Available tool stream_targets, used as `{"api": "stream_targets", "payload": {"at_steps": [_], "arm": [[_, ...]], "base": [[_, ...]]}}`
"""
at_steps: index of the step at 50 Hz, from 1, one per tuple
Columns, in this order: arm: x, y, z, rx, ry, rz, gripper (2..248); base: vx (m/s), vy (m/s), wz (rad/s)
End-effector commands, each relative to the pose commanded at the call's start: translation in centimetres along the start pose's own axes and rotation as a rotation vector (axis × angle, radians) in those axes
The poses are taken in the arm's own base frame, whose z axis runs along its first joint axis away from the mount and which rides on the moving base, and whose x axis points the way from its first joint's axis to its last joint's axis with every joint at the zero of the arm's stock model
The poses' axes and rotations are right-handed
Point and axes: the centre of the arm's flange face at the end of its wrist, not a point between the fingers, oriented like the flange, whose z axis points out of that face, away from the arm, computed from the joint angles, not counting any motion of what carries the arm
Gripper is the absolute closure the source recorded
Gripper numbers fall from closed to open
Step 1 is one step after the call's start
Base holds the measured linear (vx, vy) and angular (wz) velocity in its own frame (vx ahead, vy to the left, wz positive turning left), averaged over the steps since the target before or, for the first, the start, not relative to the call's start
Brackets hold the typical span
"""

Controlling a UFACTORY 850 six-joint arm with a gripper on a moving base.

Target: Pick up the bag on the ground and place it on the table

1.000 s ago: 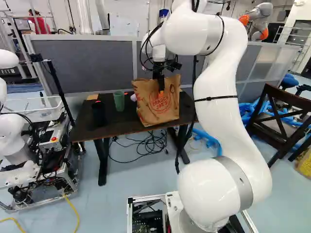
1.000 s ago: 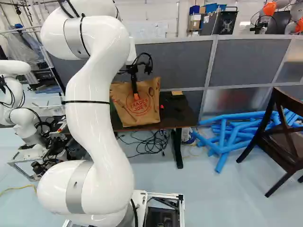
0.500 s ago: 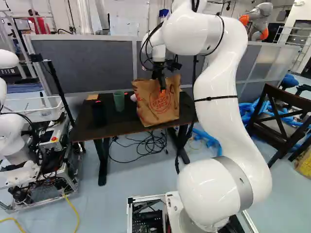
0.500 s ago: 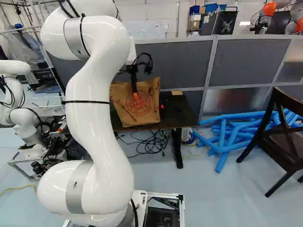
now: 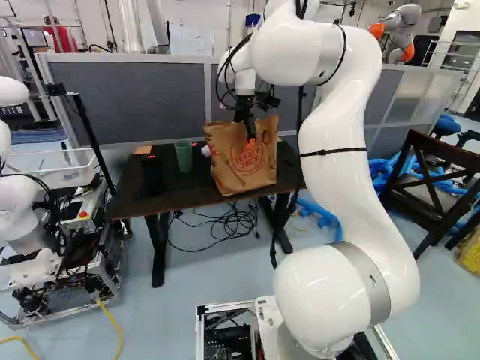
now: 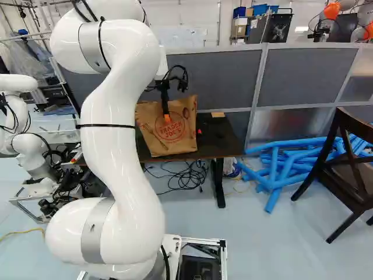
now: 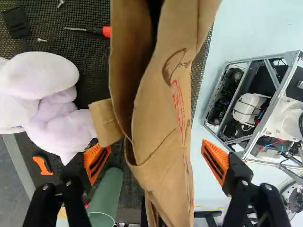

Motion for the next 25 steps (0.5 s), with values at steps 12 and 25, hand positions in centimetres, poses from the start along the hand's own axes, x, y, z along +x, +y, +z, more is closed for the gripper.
{"api": "stream_targets", "payload": {"at_steps": [12, 25], "arm": [[0.00, 0.00, 0.00, 0.000, 0.000, 0.000, 3], [-0.01, 0.16, -0.44, 0.006, 0.001, 0.000, 3]], "base": [[0.000, 0.000, 0.000], [0.000, 0.000, 0.000]]}}
